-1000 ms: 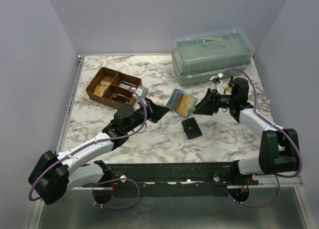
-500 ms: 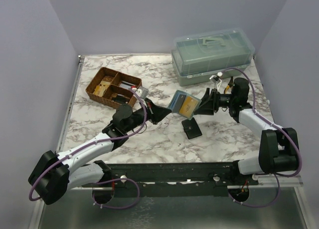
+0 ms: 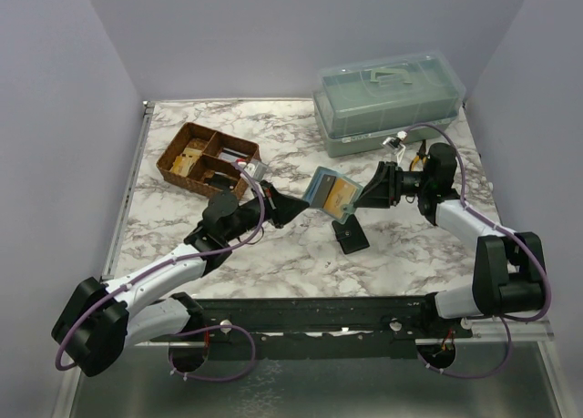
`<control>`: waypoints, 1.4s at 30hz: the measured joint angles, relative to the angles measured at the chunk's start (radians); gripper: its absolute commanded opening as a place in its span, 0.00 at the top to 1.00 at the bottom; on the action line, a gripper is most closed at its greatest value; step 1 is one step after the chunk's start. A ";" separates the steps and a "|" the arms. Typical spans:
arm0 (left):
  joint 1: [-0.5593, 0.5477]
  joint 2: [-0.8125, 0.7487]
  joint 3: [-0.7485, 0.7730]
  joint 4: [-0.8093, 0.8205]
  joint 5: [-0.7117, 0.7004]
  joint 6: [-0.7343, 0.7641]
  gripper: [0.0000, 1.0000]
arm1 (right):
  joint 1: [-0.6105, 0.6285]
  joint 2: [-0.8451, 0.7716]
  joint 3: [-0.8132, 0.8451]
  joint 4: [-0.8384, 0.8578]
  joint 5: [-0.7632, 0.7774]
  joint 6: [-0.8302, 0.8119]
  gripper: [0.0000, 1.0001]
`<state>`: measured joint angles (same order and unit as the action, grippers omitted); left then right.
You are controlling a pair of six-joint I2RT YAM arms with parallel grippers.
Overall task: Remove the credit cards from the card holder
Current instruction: Place the card holder at the center of the board.
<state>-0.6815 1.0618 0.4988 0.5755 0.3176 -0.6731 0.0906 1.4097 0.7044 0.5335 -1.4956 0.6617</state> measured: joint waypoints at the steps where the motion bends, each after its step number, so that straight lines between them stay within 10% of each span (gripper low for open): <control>1: 0.001 0.000 0.000 0.000 0.007 0.000 1.00 | 0.000 0.000 0.000 -0.002 0.000 0.000 0.61; 18: 0.021 0.000 0.000 0.006 0.064 -0.018 0.99 | -0.001 0.001 0.000 -0.003 -0.001 -0.025 1.00; 27: 0.026 0.058 0.000 0.036 0.080 -0.053 0.39 | -0.001 -0.081 -0.022 -0.026 0.002 -0.084 1.00; 33: 0.026 0.014 0.000 0.004 0.005 -0.048 0.04 | 0.001 -0.088 0.058 -0.338 0.183 -0.349 1.00; 42: 0.027 -0.231 -0.010 -0.120 -0.180 -0.006 0.02 | 0.014 -0.097 0.077 -0.534 0.340 -0.518 1.00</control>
<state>-0.6544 0.8310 0.4889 0.4557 0.1371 -0.6796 0.1051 1.3125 0.7811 -0.0010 -1.1561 0.1432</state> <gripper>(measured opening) 0.987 0.012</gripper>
